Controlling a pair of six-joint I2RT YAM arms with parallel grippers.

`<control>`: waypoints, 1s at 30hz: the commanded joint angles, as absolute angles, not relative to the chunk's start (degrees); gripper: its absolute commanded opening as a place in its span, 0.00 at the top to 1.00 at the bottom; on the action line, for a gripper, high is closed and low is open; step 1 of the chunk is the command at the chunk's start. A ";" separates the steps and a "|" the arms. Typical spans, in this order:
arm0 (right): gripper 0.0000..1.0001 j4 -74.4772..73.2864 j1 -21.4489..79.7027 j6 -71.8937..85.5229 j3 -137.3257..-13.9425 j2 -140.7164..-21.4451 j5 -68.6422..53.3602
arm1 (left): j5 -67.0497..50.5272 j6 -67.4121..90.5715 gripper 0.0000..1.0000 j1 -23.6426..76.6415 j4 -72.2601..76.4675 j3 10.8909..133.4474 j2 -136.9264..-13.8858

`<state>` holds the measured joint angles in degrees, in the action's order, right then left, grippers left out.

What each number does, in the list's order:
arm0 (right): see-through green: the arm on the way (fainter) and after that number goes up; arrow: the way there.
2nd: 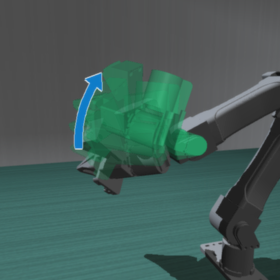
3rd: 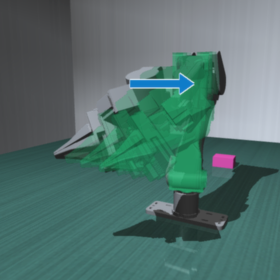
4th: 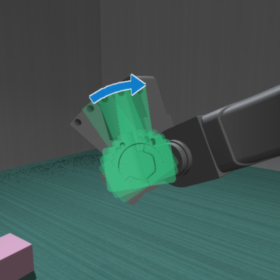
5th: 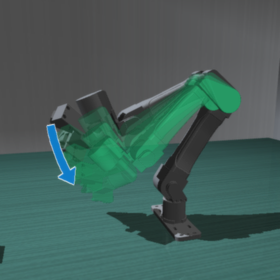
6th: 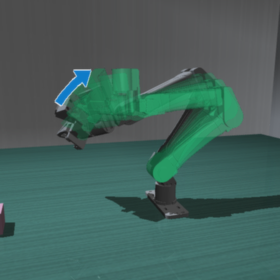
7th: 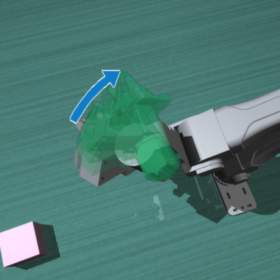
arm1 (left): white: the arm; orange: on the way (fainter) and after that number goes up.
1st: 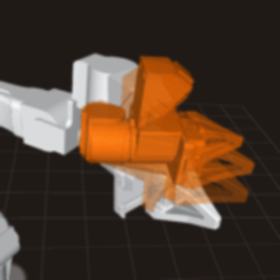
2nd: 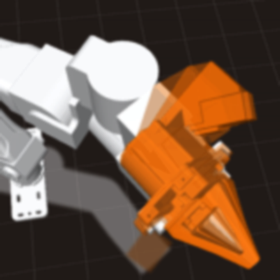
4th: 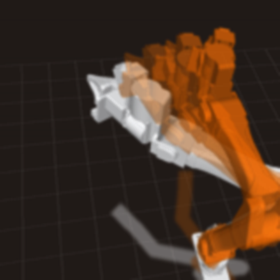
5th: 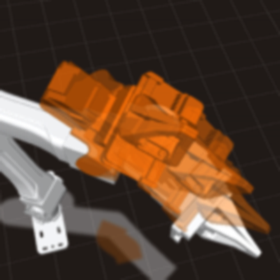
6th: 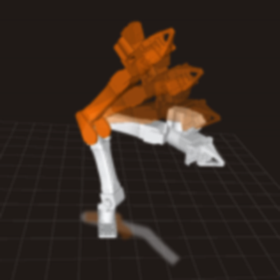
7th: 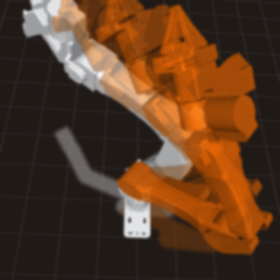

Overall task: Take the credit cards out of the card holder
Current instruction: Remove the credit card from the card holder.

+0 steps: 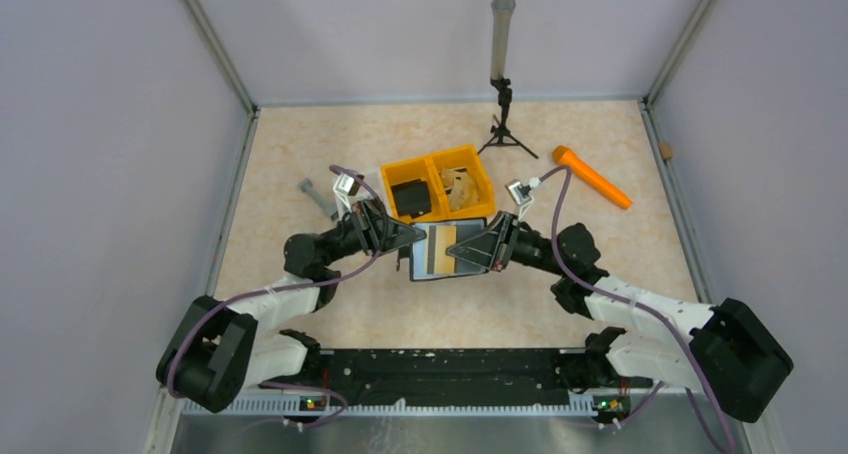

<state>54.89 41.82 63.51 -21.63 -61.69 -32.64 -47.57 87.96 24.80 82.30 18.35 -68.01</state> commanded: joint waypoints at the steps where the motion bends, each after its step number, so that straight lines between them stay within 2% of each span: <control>1: 0.99 58.35 41.58 64.08 -22.10 -60.37 -32.61 | -47.22 86.95 1.00 24.97 86.44 17.97 -66.81; 17: 1.00 33.62 36.64 54.69 -19.72 -46.07 -28.28 | -53.00 79.55 1.00 16.50 67.40 18.99 -57.69; 20: 1.00 27.70 35.96 53.96 -20.84 -44.39 -24.02 | -52.84 70.02 1.00 15.30 52.51 21.31 -53.49; 24: 1.00 28.48 35.93 59.61 -19.00 -43.73 -13.65 | -43.95 50.96 1.00 14.94 15.60 28.53 -45.61; 30: 1.00 34.51 35.95 69.56 -19.33 -50.92 -0.84 | -35.16 39.59 1.00 14.85 -3.32 35.36 -42.80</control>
